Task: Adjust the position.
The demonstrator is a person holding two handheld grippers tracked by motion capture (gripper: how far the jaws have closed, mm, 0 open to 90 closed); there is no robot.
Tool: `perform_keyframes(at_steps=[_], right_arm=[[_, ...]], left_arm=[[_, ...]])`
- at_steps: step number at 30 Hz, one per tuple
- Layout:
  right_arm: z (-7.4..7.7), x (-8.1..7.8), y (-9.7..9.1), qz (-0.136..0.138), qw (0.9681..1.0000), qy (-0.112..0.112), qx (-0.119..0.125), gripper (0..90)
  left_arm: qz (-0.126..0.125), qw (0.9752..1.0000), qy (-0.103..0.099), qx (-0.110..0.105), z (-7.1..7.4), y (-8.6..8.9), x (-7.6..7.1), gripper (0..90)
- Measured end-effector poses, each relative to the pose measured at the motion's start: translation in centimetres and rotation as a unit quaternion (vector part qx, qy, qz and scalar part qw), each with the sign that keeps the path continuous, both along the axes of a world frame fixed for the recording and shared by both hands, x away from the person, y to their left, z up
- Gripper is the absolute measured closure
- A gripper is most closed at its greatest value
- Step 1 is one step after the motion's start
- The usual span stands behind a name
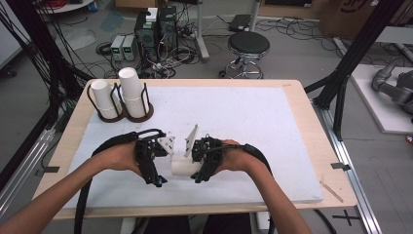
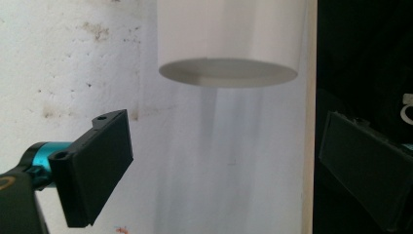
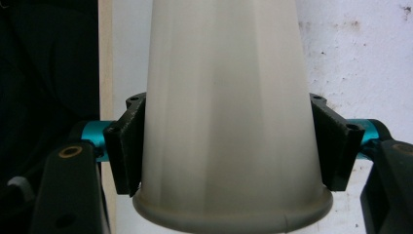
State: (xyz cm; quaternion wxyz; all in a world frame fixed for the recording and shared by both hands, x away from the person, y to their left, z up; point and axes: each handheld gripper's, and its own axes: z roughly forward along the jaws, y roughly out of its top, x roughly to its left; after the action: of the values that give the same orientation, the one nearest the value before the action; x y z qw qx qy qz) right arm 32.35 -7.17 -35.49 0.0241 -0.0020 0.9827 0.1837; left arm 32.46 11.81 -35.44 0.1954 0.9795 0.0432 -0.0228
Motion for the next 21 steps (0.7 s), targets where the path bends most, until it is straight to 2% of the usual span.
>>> perform_keyframes(at_steps=[5,6,7,19,20,21], right_arm=[[-0.1,0.0,0.1,0.001,1.0000,0.001,0.004,27.6],[-0.2,-0.1,0.2,-0.001,0.9999,0.003,0.011,27.6],[-0.1,-0.1,0.2,0.001,1.0000,0.004,0.003,27.6],[-0.1,-0.1,0.2,0.007,0.9999,0.004,0.008,27.6],[0.0,-0.2,0.3,0.006,1.0000,0.002,0.006,27.7],[0.0,-0.1,0.3,0.009,0.9999,0.004,0.006,27.6]], left_arm=[[-0.004,1.0000,-0.001,-0.007,0.1,-0.6,0.3,5.2],[-0.004,1.0000,0.000,-0.009,0.0,-0.7,0.3,5.2],[-0.007,0.9999,0.001,-0.008,0.0,-0.8,0.3,5.2],[-0.011,0.9999,0.006,-0.005,-0.4,-1.3,0.3,5.3],[-0.016,0.9998,0.007,-0.005,-0.3,-1.4,0.3,5.5],[-0.019,0.9997,0.011,-0.007,-0.3,-1.4,0.2,10.0]])
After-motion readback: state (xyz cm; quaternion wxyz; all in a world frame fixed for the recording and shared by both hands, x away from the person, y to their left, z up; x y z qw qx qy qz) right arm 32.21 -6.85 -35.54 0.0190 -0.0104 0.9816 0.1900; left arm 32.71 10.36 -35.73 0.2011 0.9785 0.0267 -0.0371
